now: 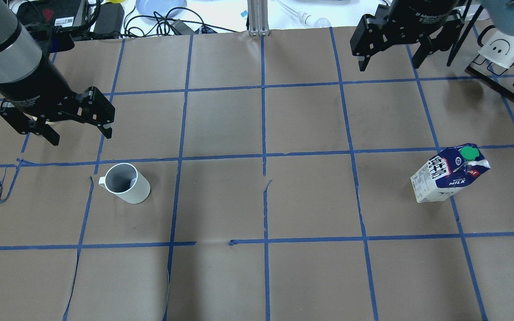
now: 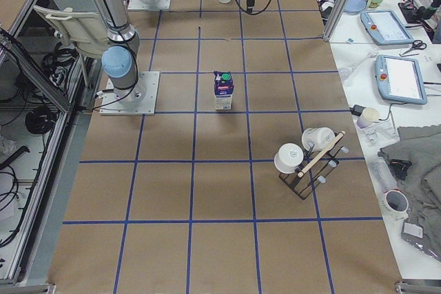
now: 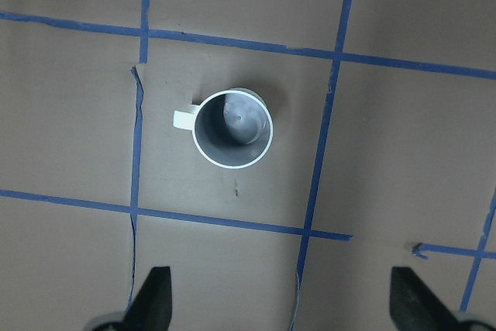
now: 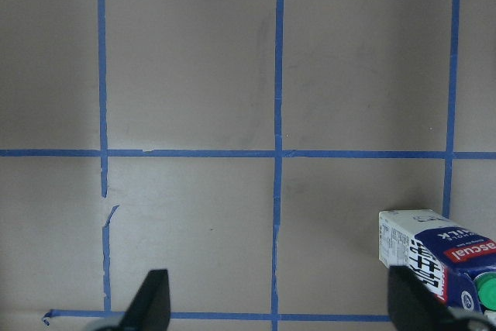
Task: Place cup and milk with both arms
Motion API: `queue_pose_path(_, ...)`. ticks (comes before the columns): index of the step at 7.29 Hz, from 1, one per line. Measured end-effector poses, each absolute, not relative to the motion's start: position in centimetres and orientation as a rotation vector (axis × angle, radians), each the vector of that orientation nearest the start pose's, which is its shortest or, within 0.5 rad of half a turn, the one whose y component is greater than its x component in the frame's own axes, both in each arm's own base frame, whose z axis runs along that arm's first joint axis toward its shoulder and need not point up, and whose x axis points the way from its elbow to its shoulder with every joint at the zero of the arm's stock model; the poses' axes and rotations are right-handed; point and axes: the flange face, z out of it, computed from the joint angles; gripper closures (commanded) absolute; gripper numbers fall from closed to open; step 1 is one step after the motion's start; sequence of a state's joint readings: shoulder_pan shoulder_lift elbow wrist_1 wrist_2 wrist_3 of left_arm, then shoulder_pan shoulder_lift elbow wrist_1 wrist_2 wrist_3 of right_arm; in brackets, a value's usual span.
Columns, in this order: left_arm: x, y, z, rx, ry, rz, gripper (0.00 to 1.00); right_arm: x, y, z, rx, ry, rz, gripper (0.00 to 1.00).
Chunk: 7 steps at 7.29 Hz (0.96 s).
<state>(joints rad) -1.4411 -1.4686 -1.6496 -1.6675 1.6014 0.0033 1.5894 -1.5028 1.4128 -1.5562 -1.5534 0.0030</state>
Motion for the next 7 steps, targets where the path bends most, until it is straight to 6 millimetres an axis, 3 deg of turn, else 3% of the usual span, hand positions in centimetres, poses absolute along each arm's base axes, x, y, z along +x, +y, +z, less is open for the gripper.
queue_pose_path(2,-7.2,-45.4,48.6,-0.181,3.106,0.123,0.00,14.5,-52.3,53.0,-0.030,3.126,-0.114,0.00)
queue_pose_path(4,-5.6,-45.9,48.2,-0.231,3.096,0.127,0.00,14.5,-52.2,53.0,-0.034,3.131,-0.109,0.00)
queue_pose_path(6,-1.2,-47.7,45.9,-0.379,3.085,0.103,0.00,14.5,-52.1,52.7,-0.103,3.128,-0.082,0.00)
queue_pose_path(7,1.4,-48.6,43.0,-0.465,3.081,0.101,0.00,14.5,-52.1,52.6,-0.134,3.132,-0.072,0.00)
